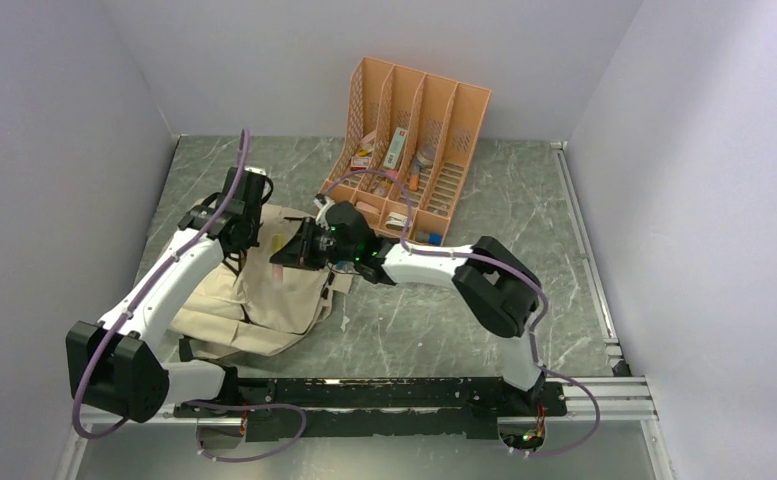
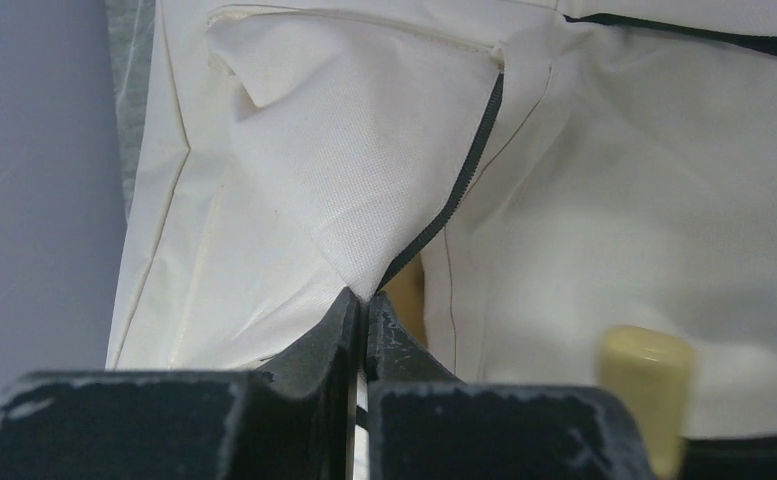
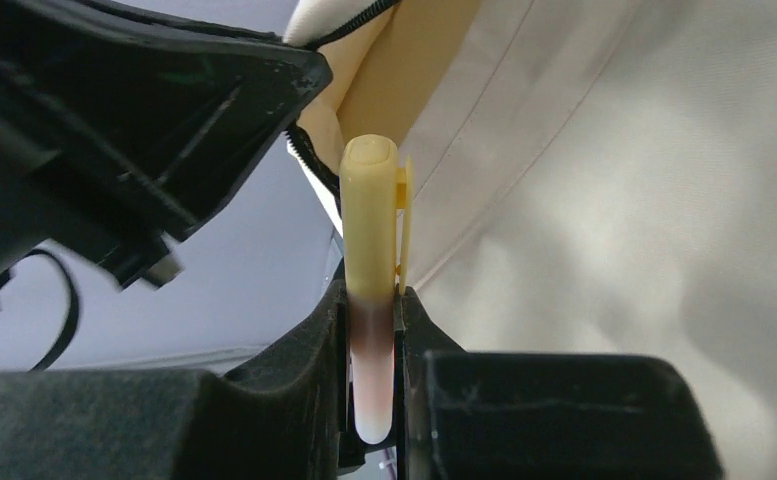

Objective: Pack the student bag
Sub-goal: Place the stationery in the student bag.

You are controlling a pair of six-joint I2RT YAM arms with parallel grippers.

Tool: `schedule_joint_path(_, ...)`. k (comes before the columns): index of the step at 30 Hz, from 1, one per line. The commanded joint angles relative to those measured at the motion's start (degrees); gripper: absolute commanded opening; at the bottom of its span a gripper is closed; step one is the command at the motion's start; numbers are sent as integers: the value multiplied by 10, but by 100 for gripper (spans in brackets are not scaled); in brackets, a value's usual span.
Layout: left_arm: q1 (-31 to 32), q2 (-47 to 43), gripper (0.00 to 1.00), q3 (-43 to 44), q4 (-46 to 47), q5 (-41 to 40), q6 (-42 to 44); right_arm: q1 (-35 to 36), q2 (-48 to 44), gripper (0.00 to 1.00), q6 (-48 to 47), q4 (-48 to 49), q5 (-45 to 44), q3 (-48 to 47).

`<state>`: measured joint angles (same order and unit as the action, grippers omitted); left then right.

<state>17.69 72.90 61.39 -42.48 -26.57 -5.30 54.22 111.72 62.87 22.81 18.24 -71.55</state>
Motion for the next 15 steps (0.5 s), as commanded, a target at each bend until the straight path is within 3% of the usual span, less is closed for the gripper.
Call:
schedule_joint_path(1,1,-30,5,14,40,59,6,8,50,0,28,2,55,-52)
schedule_joint_path(15,1,-38,5,0,46,101,29,-3,188,0,68,-16,109,-209)
